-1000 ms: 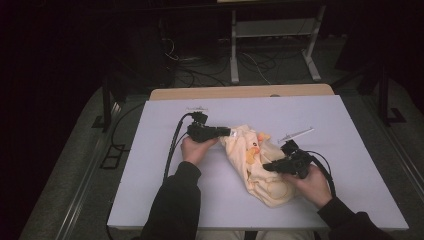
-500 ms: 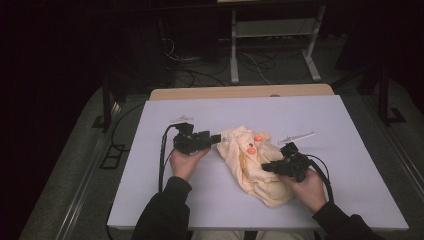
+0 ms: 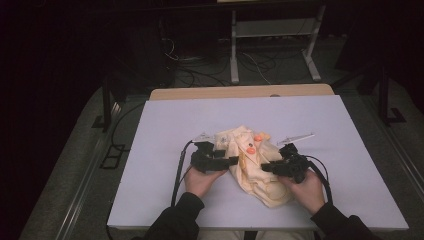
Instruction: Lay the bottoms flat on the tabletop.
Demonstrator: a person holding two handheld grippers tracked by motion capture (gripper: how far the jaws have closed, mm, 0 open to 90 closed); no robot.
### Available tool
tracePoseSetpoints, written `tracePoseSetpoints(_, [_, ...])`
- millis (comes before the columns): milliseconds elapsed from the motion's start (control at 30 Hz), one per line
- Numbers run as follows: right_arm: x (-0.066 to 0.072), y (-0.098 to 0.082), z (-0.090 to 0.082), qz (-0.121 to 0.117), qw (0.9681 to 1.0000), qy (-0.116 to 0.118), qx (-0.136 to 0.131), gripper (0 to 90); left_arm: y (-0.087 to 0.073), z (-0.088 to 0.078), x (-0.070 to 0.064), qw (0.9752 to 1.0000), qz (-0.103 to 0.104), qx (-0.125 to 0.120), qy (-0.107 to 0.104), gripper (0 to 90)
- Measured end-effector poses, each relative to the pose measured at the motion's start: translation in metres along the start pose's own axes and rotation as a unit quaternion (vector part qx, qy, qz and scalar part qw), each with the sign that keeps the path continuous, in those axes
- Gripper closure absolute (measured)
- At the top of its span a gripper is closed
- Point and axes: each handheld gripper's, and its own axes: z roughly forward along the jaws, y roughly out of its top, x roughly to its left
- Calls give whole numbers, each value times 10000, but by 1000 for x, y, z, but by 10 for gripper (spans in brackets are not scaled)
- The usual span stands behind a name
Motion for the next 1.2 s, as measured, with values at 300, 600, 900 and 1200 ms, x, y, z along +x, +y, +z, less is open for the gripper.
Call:
tracePoseSetpoints(300, [2,-2,4,-85,9999,-88,45,798,5,22,-16,9990,79,82,422,252])
tracePoseSetpoints(600, [3,-1,4,-173,9997,-118,94,789,4,33,-9,9966,209,353,718,594])
tracePoseSetpoints(900, [2,13,-15,-527,9985,33,-170,488,3,28,1,9976,215,470,455,825])
tracePoseSetpoints(1200, [-24,60,-22,-639,9974,-267,-196,322,3,20,4,9982,215,463,315,839])
